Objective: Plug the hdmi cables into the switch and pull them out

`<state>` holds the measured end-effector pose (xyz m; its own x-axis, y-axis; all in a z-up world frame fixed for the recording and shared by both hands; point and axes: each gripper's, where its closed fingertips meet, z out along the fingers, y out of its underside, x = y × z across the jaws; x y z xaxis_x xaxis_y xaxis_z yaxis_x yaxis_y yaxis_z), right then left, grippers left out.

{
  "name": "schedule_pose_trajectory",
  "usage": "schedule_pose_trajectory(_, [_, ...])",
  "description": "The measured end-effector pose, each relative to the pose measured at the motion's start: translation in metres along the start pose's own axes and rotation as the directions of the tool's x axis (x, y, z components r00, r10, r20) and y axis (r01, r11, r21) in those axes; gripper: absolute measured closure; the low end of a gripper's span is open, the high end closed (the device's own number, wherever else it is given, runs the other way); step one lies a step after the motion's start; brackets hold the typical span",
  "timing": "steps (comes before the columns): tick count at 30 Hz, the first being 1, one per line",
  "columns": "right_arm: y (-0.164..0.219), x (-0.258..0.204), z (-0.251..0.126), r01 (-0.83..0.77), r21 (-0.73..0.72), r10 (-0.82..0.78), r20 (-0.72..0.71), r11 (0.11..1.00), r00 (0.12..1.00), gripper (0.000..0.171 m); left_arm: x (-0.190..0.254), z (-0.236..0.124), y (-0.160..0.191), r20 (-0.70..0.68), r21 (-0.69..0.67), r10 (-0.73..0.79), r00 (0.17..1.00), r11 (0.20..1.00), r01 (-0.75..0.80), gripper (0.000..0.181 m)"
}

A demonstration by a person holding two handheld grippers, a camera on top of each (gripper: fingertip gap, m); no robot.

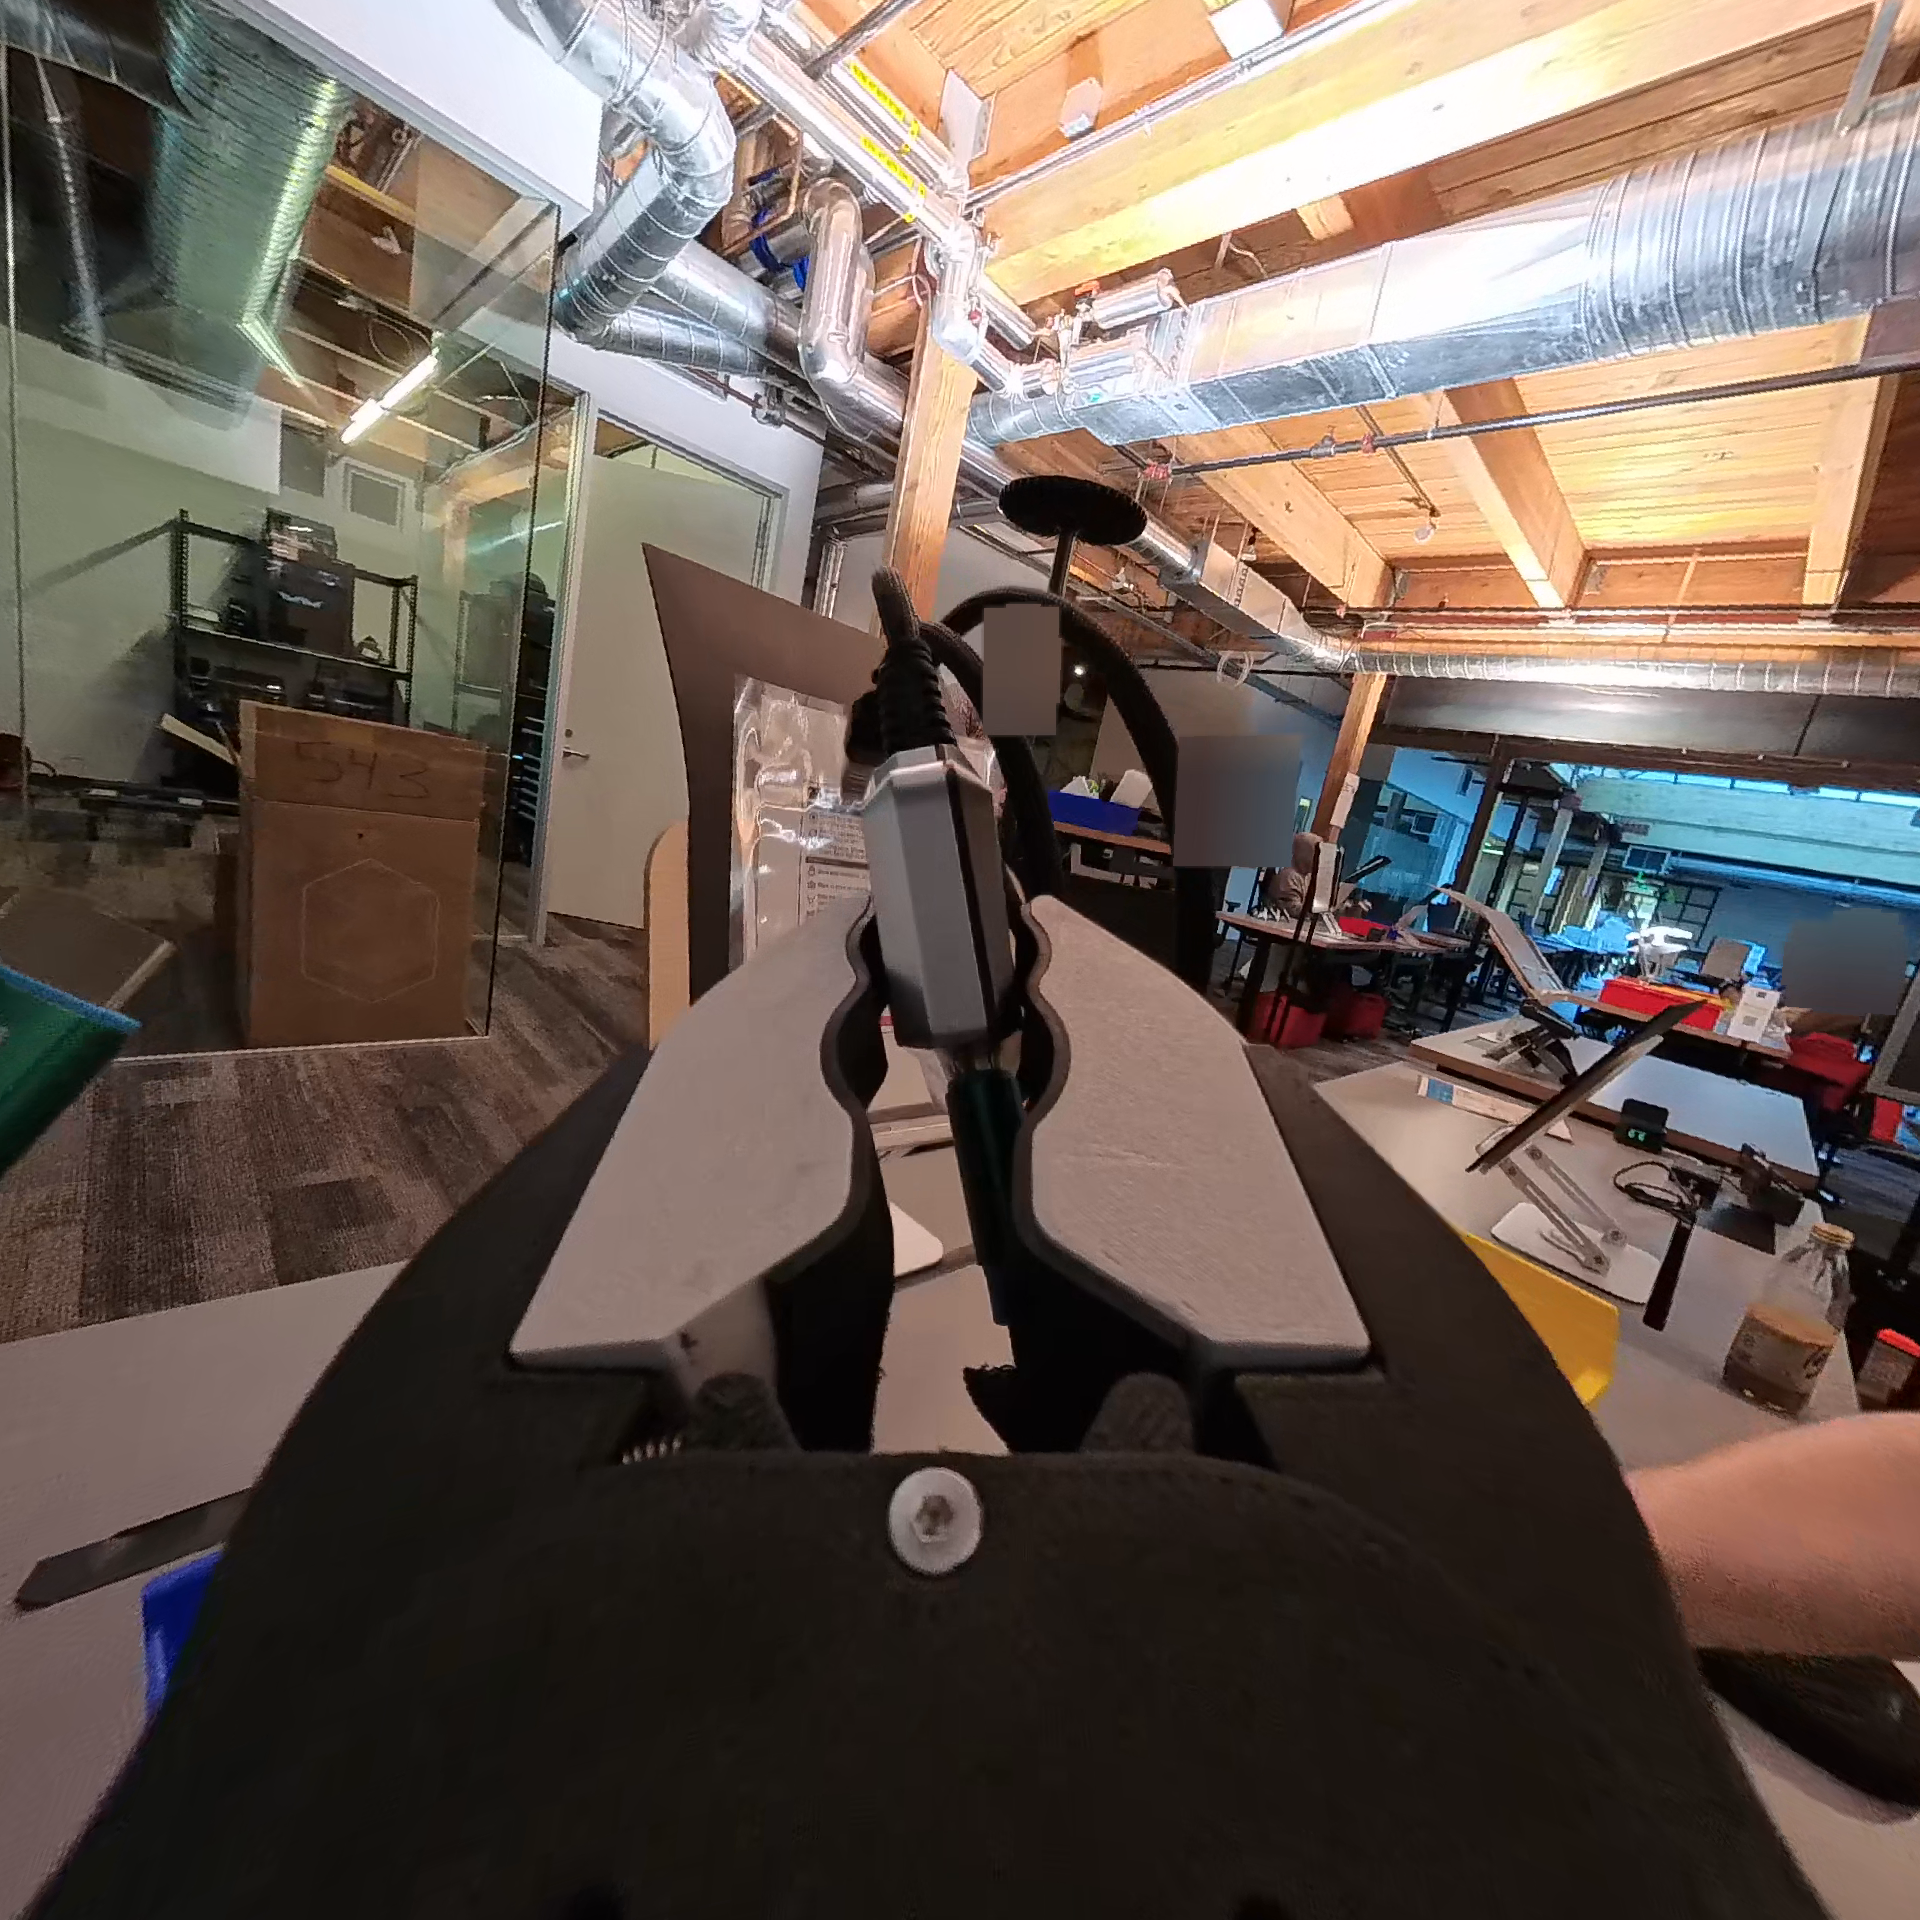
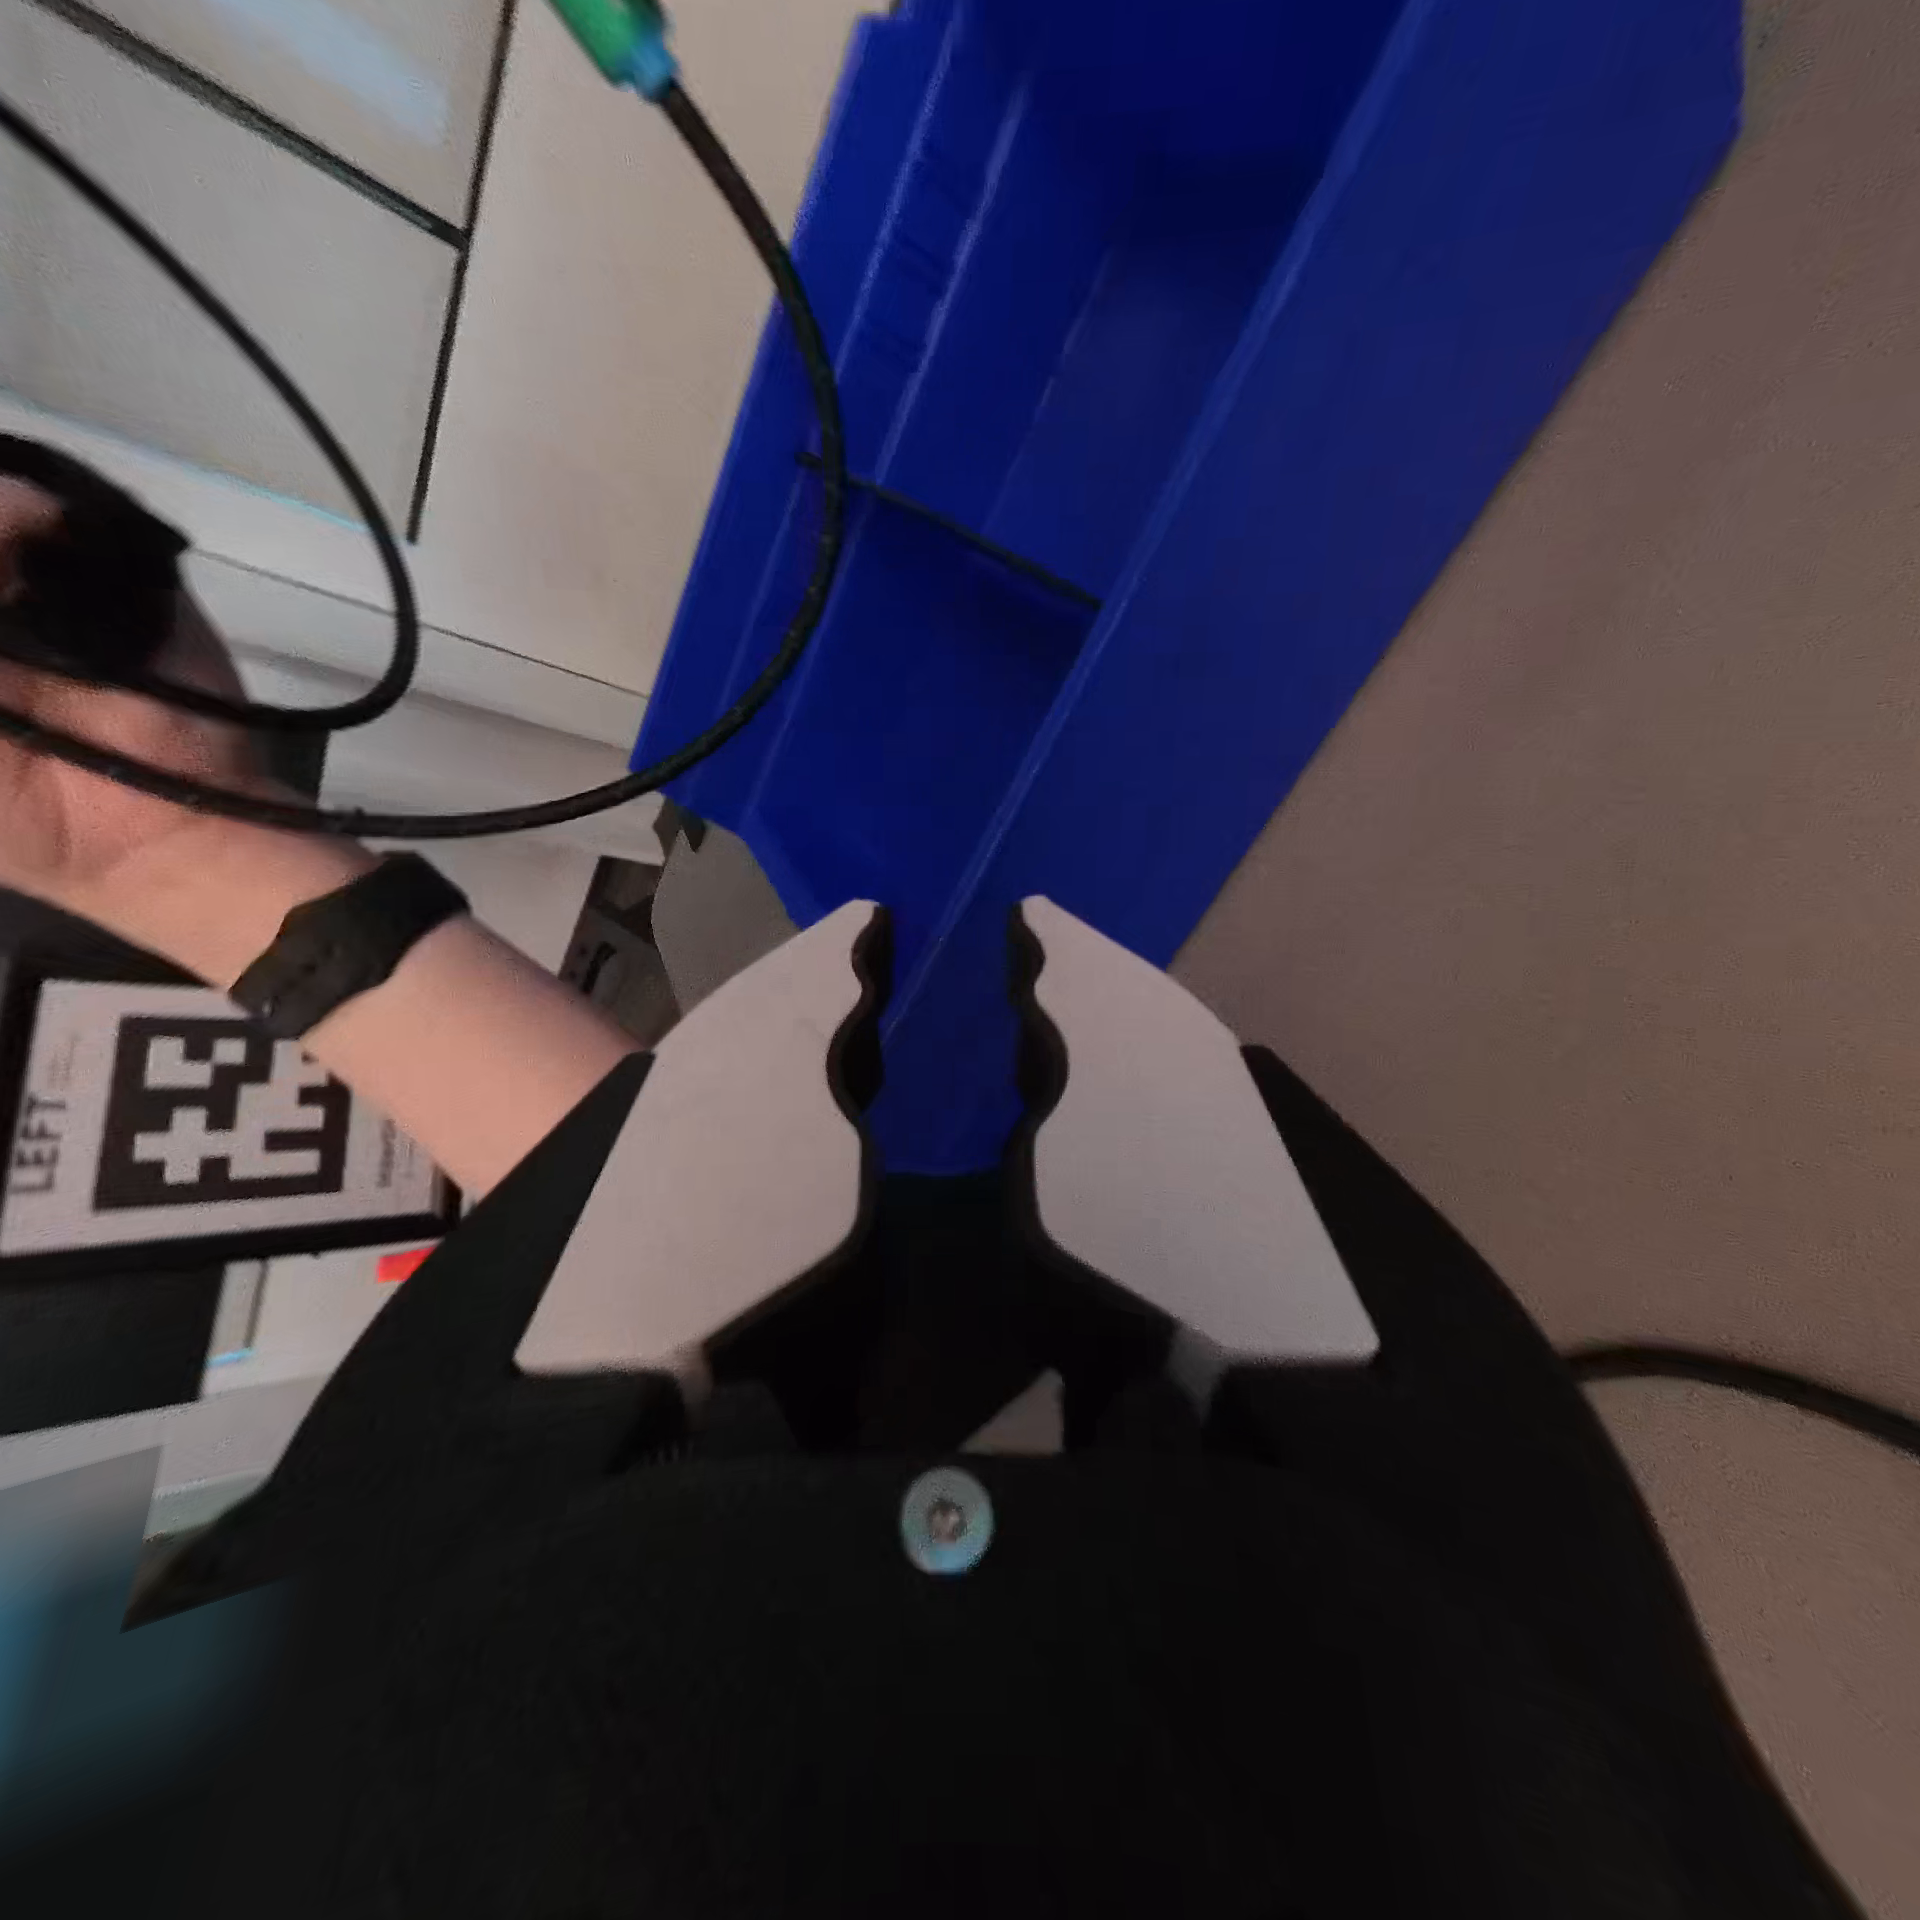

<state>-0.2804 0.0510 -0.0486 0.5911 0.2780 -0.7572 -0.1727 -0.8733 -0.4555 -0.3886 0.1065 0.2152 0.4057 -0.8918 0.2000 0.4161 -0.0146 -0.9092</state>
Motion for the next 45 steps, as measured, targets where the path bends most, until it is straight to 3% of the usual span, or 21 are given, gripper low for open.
schedule_pose_trajectory(4, [-0.039,-0.009,-0.079,0.246,0.306,-0.284,0.087,0.92,0.955,0.148,0.003,-0.001,0.001,0.038,-0.03,0.021,0.999,0.999,-0.02,0.161])
schedule_pose_trajectory(8, [-0.056,-0.011,-0.175,0.277,0.597,-0.421,0.113,0.753,0.9,0.149,0.011,0.001,0.004,0.091,-0.094,0.124,0.988,0.989,-0.116,0.16])
schedule_pose_trajectory(12, [-0.053,0.021,-0.228,0.316,0.634,-0.431,0.03,0.706,0.902,0.15,0.013,0.013,0.015,0.096,-0.209,0.254,0.962,0.95,-0.23,0.161])
schedule_pose_trajectory(15, [-0.054,0.036,-0.248,0.33,0.603,-0.42,0.009,0.726,0.908,0.149,0.011,0.036,0.025,-0.017,-0.282,0.393,0.919,0.88,-0.381,0.161])
schedule_pose_trajectory(18, [-0.057,0.055,-0.256,0.327,0.628,-0.395,-0.032,0.707,0.918,0.149,0.011,0.052,0.037,-0.193,-0.302,0.372,0.908,0.858,-0.416,0.161])
schedule_pose_trajectory(21, [-0.056,0.06,-0.251,0.246,0.622,-0.368,0.072,0.743,0.927,0.149,0.004,0.067,0.042,-0.268,-0.287,0.274,0.924,0.893,-0.348,0.161])
schedule_pose_trajectory(25, [-0.056,0.08,-0.241,0.252,0.586,-0.341,0.044,0.77,0.939,0.149,-0.003,0.082,0.059,-0.365,-0.236,0.09,0.927,0.954,-0.185,0.161])
schedule_pose_trajectory(28, [-0.055,0.09,-0.235,0.249,0.564,-0.326,0.037,0.788,0.945,0.149,-0.012,0.082,0.088,-0.433,-0.284,-0.069,0.899,0.957,-0.063,0.161])
schedule_pose_trajectory(31, [-0.054,0.091,-0.23,0.247,0.55,-0.331,0.057,0.798,0.942,0.148,-0.018,0.073,0.115,-0.464,-0.398,-0.199,0.863,0.917,-0.003,0.161])
schedule_pose_trajectory(37, [-0.051,0.097,-0.217,0.263,0.513,-0.335,0.051,0.817,0.941,0.148,-0.037,0.059,0.166,-0.422,-0.588,-0.062,0.905,0.778,-0.221,0.161])
schedule_pose_trajectory(45, [-0.045,0.105,-0.203,0.272,0.458,-0.324,0.038,0.846,0.945,0.147,-0.019,0.042,0.2,-0.503,-0.706,-0.179,0.846,0.65,-0.282,0.16])
